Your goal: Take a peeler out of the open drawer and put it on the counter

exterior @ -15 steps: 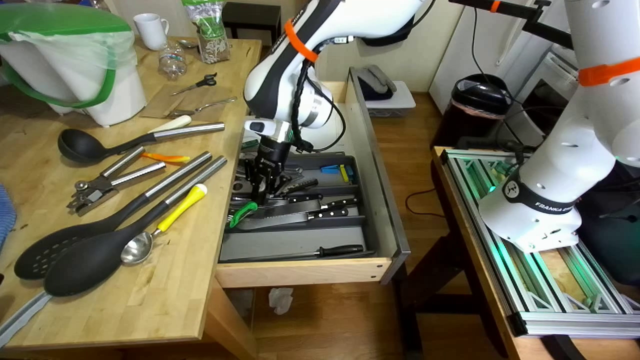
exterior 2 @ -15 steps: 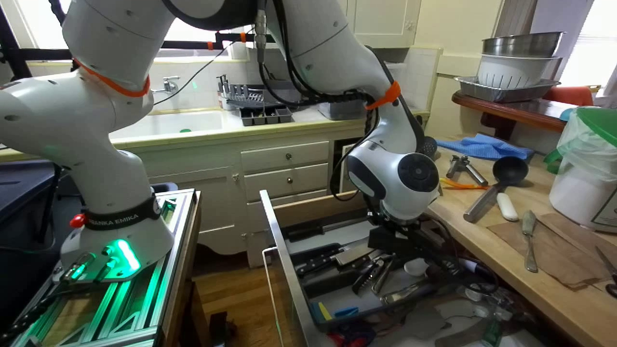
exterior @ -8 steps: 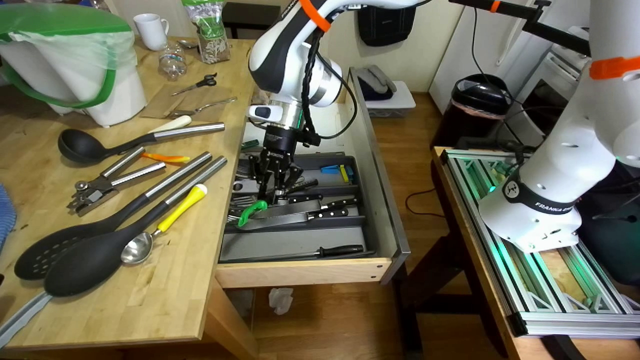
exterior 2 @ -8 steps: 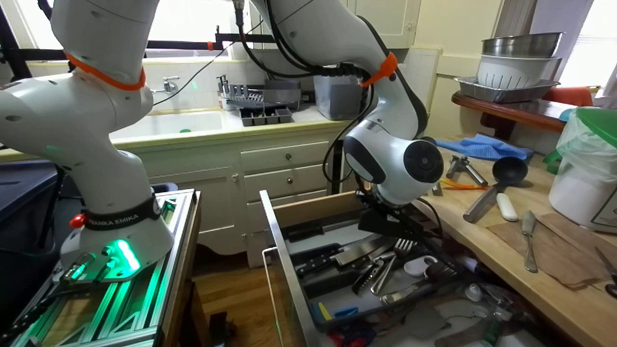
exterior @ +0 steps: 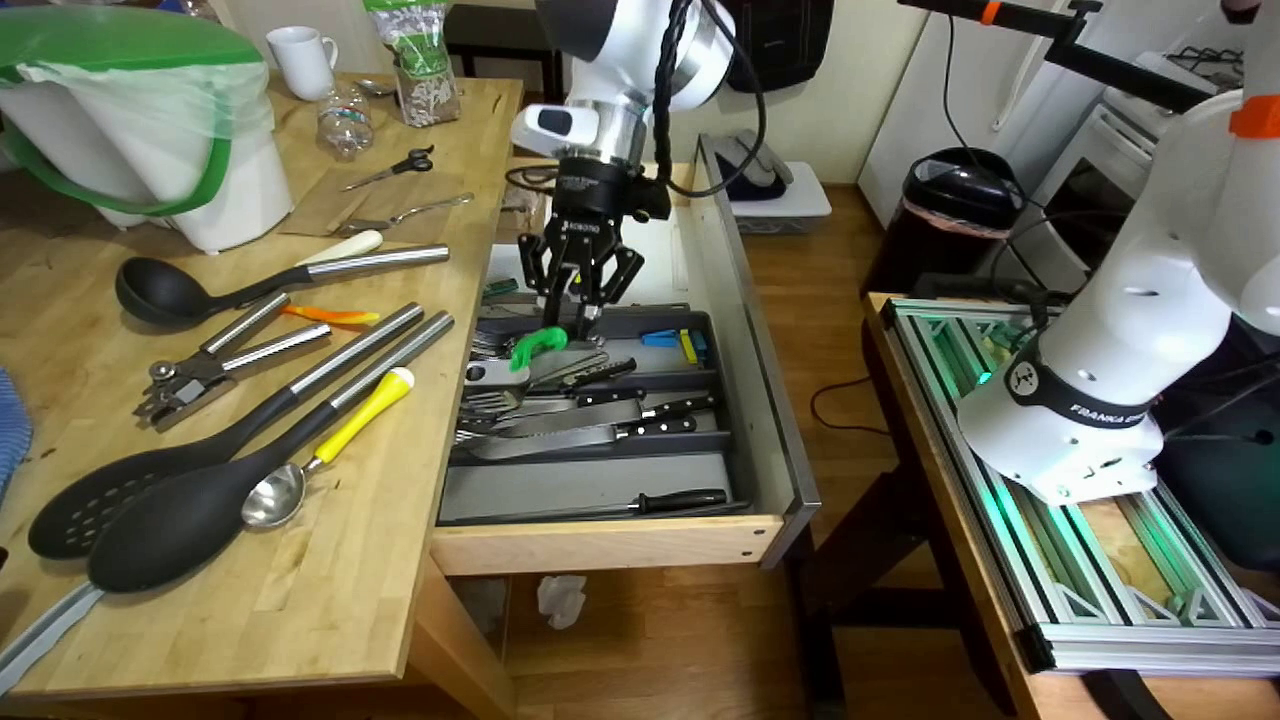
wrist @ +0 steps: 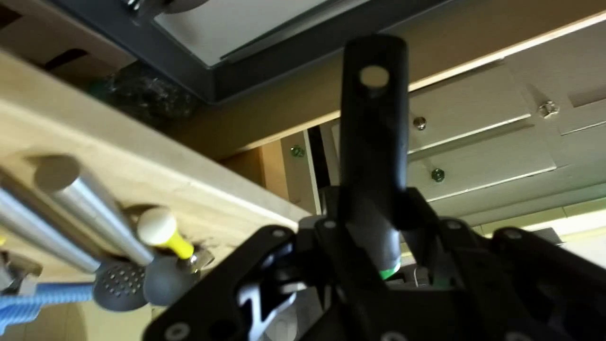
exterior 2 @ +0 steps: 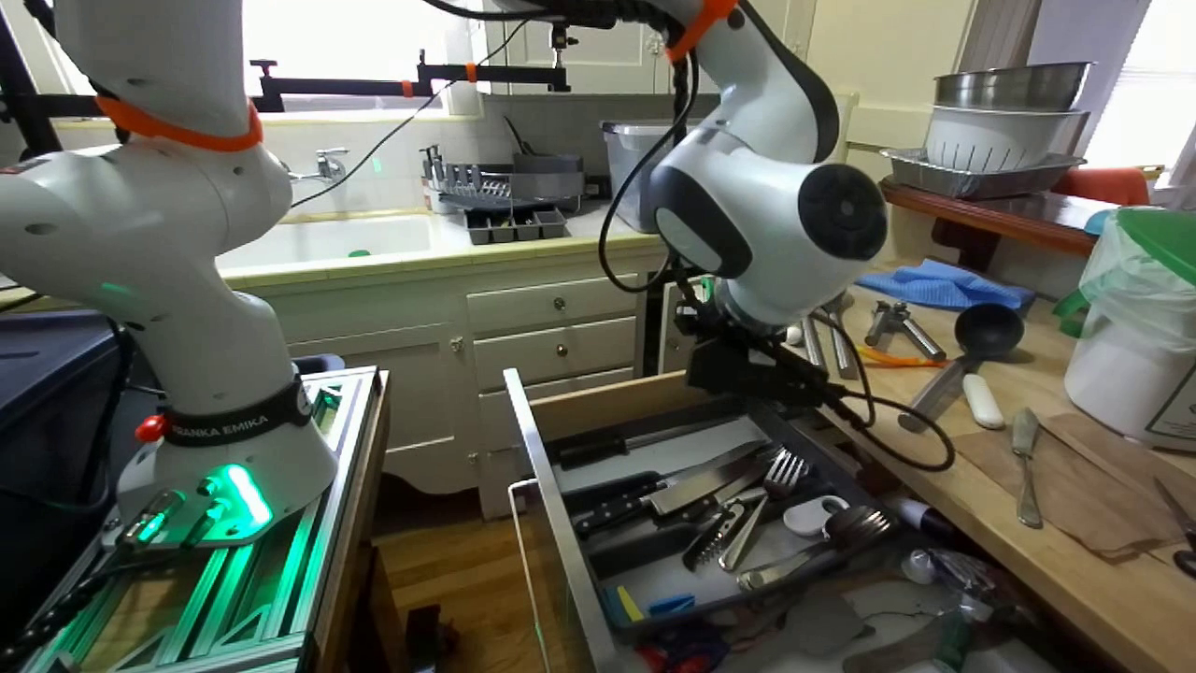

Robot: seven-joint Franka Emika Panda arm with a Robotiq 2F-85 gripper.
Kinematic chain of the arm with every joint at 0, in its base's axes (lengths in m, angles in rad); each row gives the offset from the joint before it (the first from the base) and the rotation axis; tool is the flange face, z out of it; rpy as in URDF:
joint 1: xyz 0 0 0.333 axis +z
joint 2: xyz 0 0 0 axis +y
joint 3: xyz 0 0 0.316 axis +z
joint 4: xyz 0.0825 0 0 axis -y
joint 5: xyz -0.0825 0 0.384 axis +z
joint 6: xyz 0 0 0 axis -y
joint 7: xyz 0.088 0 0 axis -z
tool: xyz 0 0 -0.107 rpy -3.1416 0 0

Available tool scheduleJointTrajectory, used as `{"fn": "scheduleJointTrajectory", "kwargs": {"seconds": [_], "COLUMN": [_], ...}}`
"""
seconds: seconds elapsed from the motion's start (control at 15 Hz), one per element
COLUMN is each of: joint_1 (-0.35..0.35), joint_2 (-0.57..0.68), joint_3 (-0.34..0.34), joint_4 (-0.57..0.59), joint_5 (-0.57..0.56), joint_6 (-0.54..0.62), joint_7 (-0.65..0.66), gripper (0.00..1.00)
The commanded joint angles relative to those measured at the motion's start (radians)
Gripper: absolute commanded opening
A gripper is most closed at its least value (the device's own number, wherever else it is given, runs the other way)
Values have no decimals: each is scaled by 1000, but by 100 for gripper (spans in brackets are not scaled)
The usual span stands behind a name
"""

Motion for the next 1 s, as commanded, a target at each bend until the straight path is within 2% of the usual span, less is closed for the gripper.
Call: {"fn": "scheduleJointTrajectory", "kwargs": {"seconds": [0.0, 0.13, 0.33, 0.53, 0.73, 0.87, 0.93], "joint_1": [46, 56, 46, 32, 9, -16, -8], "joint_2": [-98, -92, -18, 75, 165, 227, 143], "joint_3": [-78, -109, -139, -156, -146, -114, -124], "joint_4": [21, 97, 267, 410, 529, 607, 499], "joint_5": [-44, -79, -105, -98, -92, -66, -90], "joint_6": [-3, 20, 8, 54, 63, 16, 62], "joint_7": [59, 139, 266, 388, 473, 472, 444], "gripper": [10, 10, 10, 10, 10, 10, 10]}}
